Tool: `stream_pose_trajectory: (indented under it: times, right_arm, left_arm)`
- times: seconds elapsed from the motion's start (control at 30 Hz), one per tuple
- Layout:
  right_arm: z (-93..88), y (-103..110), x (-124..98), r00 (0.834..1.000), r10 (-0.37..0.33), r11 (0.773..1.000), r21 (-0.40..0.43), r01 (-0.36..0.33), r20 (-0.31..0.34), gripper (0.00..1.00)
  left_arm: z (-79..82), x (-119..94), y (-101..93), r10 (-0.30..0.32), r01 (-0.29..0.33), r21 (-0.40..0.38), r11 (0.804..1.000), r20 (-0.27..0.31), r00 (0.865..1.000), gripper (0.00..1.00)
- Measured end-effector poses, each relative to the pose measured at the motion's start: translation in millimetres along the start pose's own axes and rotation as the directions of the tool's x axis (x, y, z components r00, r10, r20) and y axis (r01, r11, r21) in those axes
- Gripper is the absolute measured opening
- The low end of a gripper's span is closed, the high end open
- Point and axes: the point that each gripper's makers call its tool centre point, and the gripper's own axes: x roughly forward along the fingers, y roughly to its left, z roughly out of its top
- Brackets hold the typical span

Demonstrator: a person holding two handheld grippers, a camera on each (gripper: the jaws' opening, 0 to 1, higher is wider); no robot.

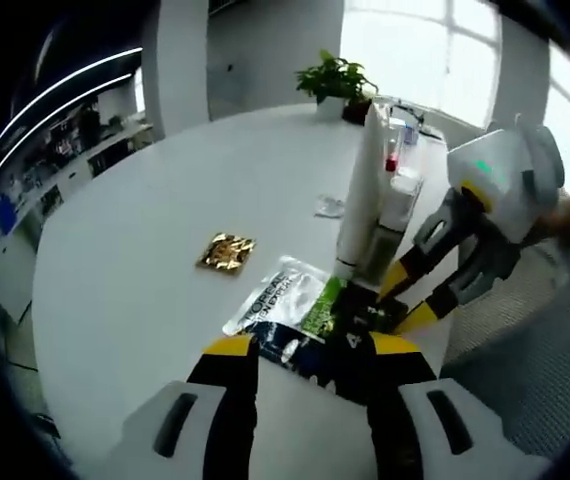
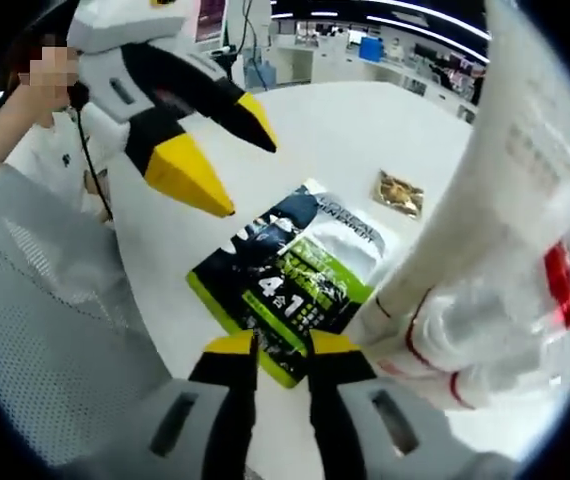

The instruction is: Arrange the skincare products in the storage area until every visible bottle or jar stands upright without overlapping.

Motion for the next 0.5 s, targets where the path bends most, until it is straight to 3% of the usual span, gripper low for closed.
stream_pose_trajectory:
  times: [0.23,0.5]
  right_arm:
    - [22.7,8.3,-36.4,0.995,-0.015,1.0,0.026,0.013,0.099,0.21]
    - [33.9,1.3,-72.1,0.977,-0.119,0.991,0.078,0.106,0.177,0.25]
  left_arm:
    - [-1.6,-23.2,-5.1,0.02,-0.02,0.009,1.0,0.015,1.0,0.43]
    - [-4.0,-48.7,-9.9,0.024,-0.024,-0.004,1.0,0.045,0.999,0.47]
